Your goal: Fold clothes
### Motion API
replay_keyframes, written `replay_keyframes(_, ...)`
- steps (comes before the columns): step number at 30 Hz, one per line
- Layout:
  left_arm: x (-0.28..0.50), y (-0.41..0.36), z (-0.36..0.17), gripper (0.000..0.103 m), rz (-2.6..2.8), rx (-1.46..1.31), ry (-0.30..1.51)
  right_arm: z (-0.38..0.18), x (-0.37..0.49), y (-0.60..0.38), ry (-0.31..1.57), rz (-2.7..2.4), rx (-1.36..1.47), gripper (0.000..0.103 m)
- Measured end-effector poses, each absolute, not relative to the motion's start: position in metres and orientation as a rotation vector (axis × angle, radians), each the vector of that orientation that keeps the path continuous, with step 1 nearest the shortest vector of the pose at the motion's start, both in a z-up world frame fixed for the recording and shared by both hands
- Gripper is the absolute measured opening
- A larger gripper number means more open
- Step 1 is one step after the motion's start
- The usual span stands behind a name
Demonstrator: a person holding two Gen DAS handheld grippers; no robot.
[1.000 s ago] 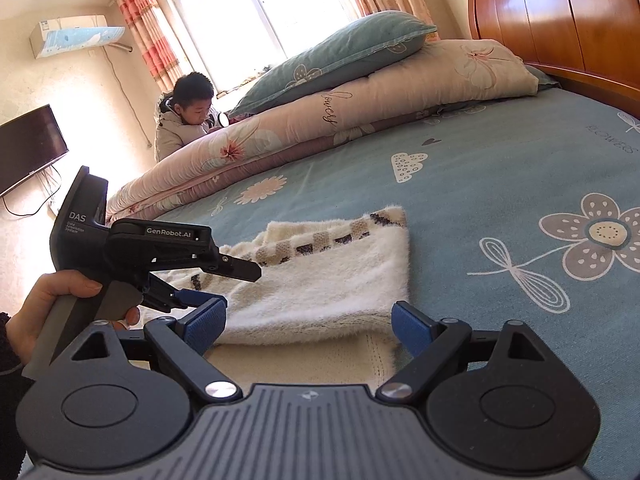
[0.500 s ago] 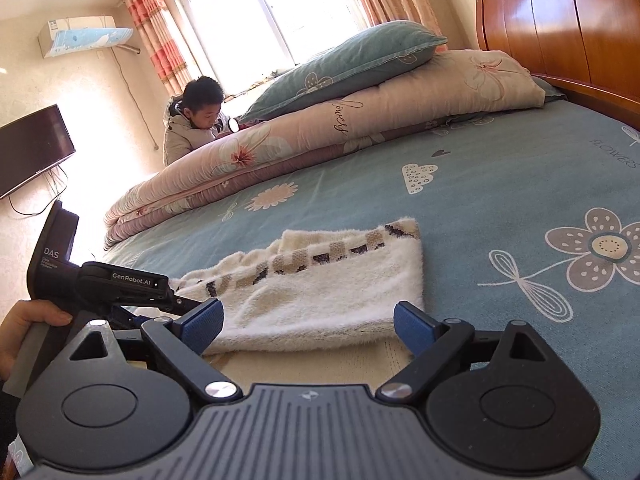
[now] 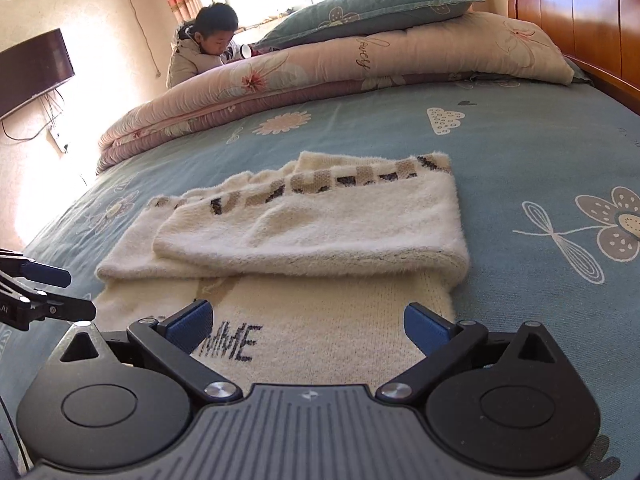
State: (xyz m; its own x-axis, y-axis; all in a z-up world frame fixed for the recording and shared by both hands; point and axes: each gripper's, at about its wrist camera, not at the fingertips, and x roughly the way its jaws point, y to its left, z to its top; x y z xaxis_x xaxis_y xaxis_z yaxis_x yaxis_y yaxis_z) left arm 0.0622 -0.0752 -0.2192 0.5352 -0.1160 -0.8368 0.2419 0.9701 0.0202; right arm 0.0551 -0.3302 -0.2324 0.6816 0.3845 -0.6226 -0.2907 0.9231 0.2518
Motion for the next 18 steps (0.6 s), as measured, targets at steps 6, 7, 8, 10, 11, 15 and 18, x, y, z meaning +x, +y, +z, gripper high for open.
replay_keyframes(6, 0.032, -0.079, -0.258, 0.094, -0.207, 0.271, 0.909, -0.260, 0.056, -0.276, 0.800, 0.359, -0.085, 0.103)
replay_keyframes(7, 0.030, -0.077, -0.261, 0.094, -0.211, 0.266, 0.894, -0.264, 0.056, -0.269, 0.806, 0.359, -0.114, 0.103)
replay_keyframes(8, 0.027, -0.075, -0.263, 0.095, -0.215, 0.255, 0.880, -0.268, 0.055, -0.264, 0.808, 0.355, -0.136, 0.103)
replay_keyframes(10, 0.028, -0.063, -0.267, 0.098, -0.219, 0.183, 0.879, -0.273, 0.053, -0.259, 0.806, 0.346, -0.158, 0.103)
replay_keyframes(11, 0.028, -0.057, -0.269, 0.101, -0.220, 0.143, 0.884, -0.274, 0.052, -0.259, 0.802, 0.342, -0.162, 0.103)
replay_keyframes(15, 0.025, -0.039, -0.272, 0.102, -0.235, 0.072, 0.875, -0.279, 0.051, -0.266, 0.797, 0.345, -0.117, 0.103)
replay_keyframes(18, 0.021, -0.034, -0.269, 0.102, -0.227, 0.094, 0.889, -0.279, 0.047, -0.268, 0.787, 0.355, -0.124, 0.103)
